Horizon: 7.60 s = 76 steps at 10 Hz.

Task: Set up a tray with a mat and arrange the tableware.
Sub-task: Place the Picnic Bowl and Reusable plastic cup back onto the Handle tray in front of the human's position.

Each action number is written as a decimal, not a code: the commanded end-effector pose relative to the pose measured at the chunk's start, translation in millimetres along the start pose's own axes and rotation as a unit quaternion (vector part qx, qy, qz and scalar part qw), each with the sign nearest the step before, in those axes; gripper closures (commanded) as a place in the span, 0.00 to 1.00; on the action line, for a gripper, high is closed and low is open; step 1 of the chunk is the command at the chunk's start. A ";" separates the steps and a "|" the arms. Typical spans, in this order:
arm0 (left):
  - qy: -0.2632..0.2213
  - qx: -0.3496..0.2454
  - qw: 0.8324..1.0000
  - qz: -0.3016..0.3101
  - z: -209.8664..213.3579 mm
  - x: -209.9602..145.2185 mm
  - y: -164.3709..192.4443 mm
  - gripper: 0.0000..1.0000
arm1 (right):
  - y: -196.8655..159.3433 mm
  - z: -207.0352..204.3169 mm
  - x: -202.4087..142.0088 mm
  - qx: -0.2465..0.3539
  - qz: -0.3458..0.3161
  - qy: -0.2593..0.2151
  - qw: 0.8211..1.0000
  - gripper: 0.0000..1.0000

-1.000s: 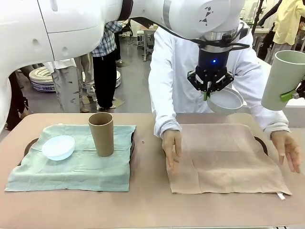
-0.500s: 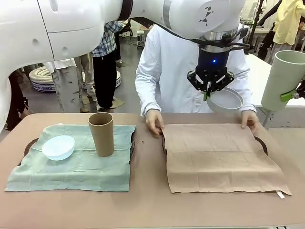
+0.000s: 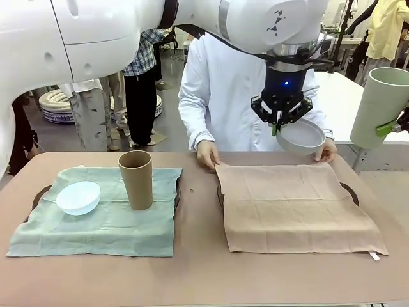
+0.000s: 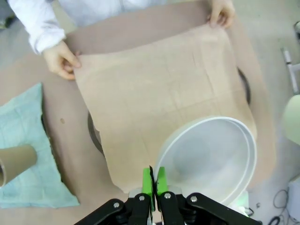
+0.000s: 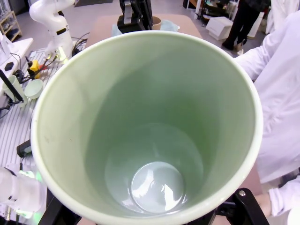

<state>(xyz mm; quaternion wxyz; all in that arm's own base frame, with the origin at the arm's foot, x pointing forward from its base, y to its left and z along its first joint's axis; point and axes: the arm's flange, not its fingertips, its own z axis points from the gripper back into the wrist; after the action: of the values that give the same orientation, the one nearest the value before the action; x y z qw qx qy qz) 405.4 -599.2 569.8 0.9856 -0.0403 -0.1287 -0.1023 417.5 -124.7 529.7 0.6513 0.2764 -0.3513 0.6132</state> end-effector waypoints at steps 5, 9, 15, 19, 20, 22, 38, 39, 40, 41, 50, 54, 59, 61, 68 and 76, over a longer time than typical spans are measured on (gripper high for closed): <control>0.045 -0.029 0.998 0.016 -70.9 12.8 37.6 0.96 | -16.1 -47.4 -44.0 0.023 0.018 -0.005 1.000 0.19; 0.044 -0.012 0.999 0.027 -74.0 20.1 32.9 0.96 | -14.7 -42.2 -41.0 0.024 0.012 0.002 1.000 0.19; 0.031 -0.031 0.997 0.059 -125.6 31.4 52.4 0.96 | -29.7 -108.6 -93.8 0.041 -0.022 -0.039 0.998 0.19; 0.033 -0.041 0.998 0.033 -166.0 28.7 58.1 0.96 | -35.1 -148.0 -105.1 0.059 -0.036 -0.006 0.998 0.19; 0.031 -0.045 0.998 0.030 -173.1 26.4 60.4 0.96 | -35.3 -154.1 -109.0 0.060 -0.038 -0.002 0.997 0.19; 0.036 -0.043 0.998 0.030 -185.1 23.8 64.8 0.96 | -33.0 -167.7 -119.5 0.063 -0.031 -0.008 0.998 0.19; 0.083 -0.042 0.995 0.042 -203.9 20.1 71.8 0.00 | -46.1 -138.1 -123.6 0.005 0.000 0.125 0.992 0.00; 0.082 -0.039 0.995 0.040 -197.9 18.4 72.6 0.52 | -45.4 -117.3 -117.5 -0.006 -0.003 0.150 0.989 0.00; 0.080 -0.035 0.995 0.038 -191.5 16.7 72.3 0.00 | -44.0 -100.4 -112.4 -0.012 -0.009 0.169 0.986 0.00; 0.077 -0.029 0.996 0.032 -182.0 14.3 72.5 0.32 | -39.1 -87.3 -102.5 -0.011 -0.023 0.176 0.984 0.00; -0.032 0.082 0.996 -0.035 19.3 -20.2 77.7 0.00 | 34.2 -81.9 85.6 -0.220 -0.360 0.375 0.825 0.00; -0.035 0.095 0.995 0.026 59.4 -24.1 111.8 0.00 | 60.0 -75.5 148.8 -0.206 -0.416 0.364 0.807 0.00; -0.033 0.079 0.996 0.001 58.5 -15.6 101.5 0.00 | 65.6 -78.2 143.7 -0.229 -0.395 0.376 0.807 0.00; -0.033 0.079 0.996 0.001 58.5 -15.6 101.5 0.00 | 65.6 -78.2 143.7 -0.229 -0.395 0.376 0.807 0.00; -0.033 0.079 0.996 0.001 58.5 -15.6 101.5 0.00 | 65.6 -78.2 143.7 -0.229 -0.395 0.376 0.807 0.00; 0.020 0.029 0.998 0.042 36.6 -10.4 195.8 0.00 | 30.9 -77.0 112.5 -0.205 -0.485 0.376 0.763 0.00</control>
<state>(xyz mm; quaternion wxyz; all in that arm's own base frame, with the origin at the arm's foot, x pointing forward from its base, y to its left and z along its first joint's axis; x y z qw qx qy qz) 428.3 -441.6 608.3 0.9900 0.0099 -0.1305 -0.0530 380.5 11.4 575.0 0.9741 0.0081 -0.0356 0.2233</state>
